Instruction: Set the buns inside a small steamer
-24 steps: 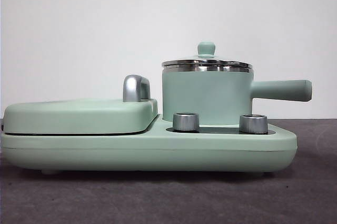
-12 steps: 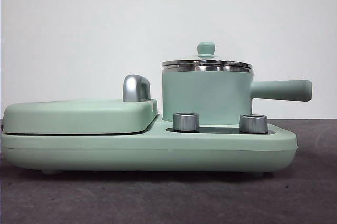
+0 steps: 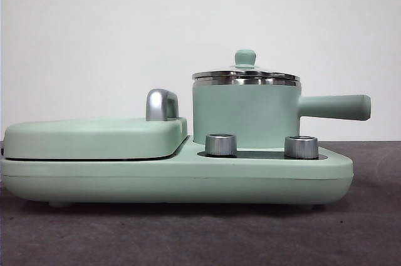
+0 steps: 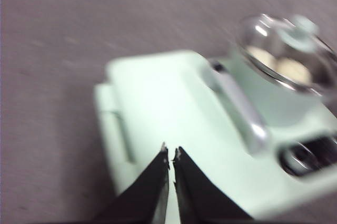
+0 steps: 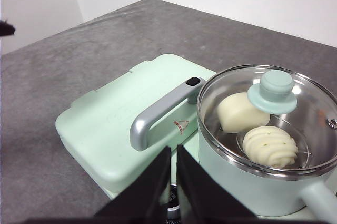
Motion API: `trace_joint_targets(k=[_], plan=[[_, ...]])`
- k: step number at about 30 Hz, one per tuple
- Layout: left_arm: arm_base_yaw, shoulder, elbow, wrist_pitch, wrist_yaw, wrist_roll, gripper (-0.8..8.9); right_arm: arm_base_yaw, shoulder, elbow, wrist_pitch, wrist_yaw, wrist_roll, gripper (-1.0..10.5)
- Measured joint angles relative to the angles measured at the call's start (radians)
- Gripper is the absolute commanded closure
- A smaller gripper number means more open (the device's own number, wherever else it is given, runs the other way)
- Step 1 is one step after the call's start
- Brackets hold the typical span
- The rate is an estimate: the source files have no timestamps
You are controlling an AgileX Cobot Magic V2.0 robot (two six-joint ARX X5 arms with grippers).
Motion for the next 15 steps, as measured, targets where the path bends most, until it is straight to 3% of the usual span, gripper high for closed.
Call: trace_joint_targets(k=[10,15], plan=[[0.330,-0.321,-0.435,0.380,-0.003,0.015,7.94,0.000,0.000,0.000,0.000,0.000,0.000,9.3],[0.373,-0.441,-0.573,0.401,-0.003,0.047,7.94,0.000,0.000,0.000,0.001,0.000,0.000,9.3]])
